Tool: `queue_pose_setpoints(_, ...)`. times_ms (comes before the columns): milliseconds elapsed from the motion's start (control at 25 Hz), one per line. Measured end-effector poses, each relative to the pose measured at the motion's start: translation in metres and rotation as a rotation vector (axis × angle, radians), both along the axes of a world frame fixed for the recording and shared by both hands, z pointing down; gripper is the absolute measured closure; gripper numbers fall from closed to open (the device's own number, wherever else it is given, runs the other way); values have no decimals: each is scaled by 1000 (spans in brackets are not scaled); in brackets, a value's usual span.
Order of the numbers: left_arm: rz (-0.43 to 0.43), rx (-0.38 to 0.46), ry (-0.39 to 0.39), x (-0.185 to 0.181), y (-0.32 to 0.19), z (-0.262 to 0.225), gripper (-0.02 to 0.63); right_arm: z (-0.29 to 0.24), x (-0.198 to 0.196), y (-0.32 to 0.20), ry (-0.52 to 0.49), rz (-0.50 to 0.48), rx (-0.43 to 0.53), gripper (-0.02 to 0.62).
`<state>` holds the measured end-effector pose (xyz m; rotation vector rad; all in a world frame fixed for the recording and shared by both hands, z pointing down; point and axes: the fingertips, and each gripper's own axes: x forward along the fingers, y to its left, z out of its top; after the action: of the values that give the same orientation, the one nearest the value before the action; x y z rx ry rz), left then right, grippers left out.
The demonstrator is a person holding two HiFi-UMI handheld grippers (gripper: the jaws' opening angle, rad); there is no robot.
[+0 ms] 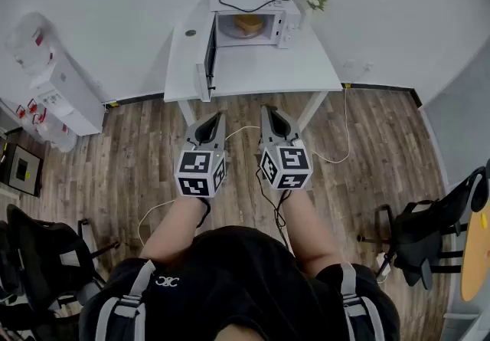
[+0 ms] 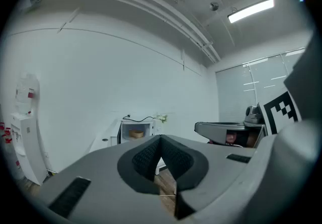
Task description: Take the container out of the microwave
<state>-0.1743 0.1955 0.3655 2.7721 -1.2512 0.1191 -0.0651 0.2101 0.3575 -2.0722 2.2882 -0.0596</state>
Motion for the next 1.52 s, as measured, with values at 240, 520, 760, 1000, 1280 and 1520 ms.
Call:
queue_pose_setpoints(240, 10, -12, -6, 3, -7, 1, 592, 5, -1, -7, 9, -4, -25, 592)
queue_pose_setpoints(520, 46, -28, -15, -7, -18, 10, 592, 6, -15, -14, 65, 40, -12, 591)
queue_pose_setpoints(760, 99, -15, -33, -21, -26, 17, 592, 11, -30, -20, 71, 83, -3, 591)
queue_pose_setpoints(1000, 118, -19, -53, -30, -41, 20, 593, 8, -42, -29, 72, 110, 18, 591)
queue_pose_setpoints(1280, 125, -3, -45, -20, -61, 21, 593, 11, -28, -51, 84, 123, 29, 591)
queue_pose_setpoints(1520, 118, 41, -51, 10, -101, 20, 593, 15, 4, -94, 103, 113, 36, 591)
